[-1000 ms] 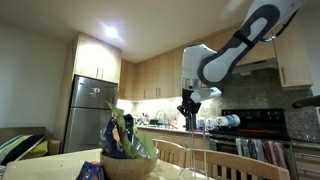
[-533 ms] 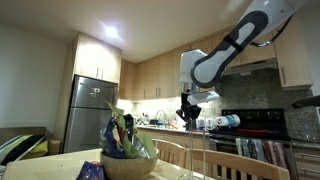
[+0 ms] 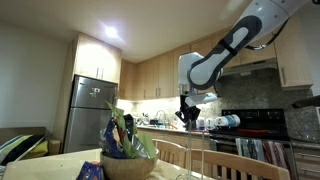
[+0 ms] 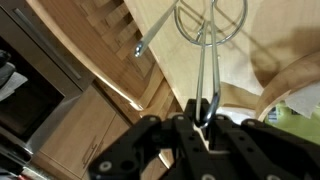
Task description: Remove the paper towel roll from the holder, move the holder to the right side of the table
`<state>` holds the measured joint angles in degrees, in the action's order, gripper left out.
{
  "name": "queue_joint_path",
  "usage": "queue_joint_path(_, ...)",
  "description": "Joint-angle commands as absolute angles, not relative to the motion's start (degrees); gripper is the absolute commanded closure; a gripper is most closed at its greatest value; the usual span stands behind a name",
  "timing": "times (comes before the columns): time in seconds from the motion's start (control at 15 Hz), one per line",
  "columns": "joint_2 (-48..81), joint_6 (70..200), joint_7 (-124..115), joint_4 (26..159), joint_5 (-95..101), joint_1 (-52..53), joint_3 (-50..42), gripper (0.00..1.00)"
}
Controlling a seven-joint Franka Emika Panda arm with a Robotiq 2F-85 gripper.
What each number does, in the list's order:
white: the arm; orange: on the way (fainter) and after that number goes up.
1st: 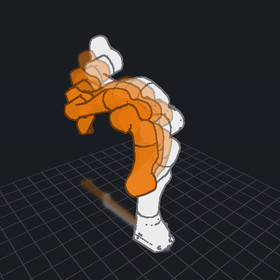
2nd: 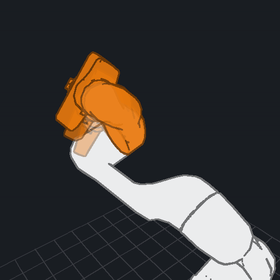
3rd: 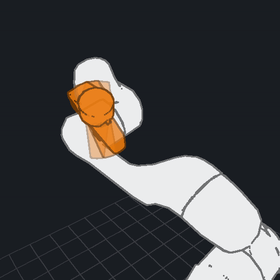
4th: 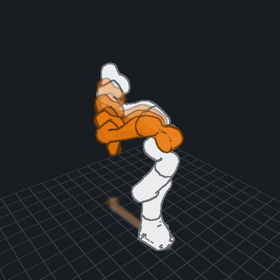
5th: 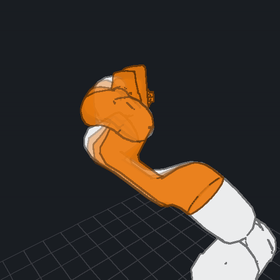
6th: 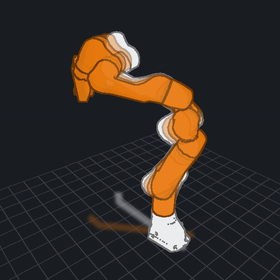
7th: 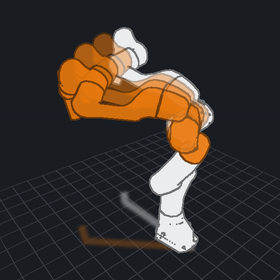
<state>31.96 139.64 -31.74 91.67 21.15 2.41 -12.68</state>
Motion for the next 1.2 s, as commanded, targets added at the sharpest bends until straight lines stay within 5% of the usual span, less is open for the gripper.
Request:
queue_joint_path(0.0,33.1,136.6,-31.3,88.6,20.4,3.3,-13.9,0.64)
queue_joint_path(0.6,30.1,136.8,-31.1,89.9,20.5,3.5,-13.8,0.00)
queue_joint_path(1.13,19.2,144.4,-30.3,99.6,24.8,6.1,-13.0,0.00)
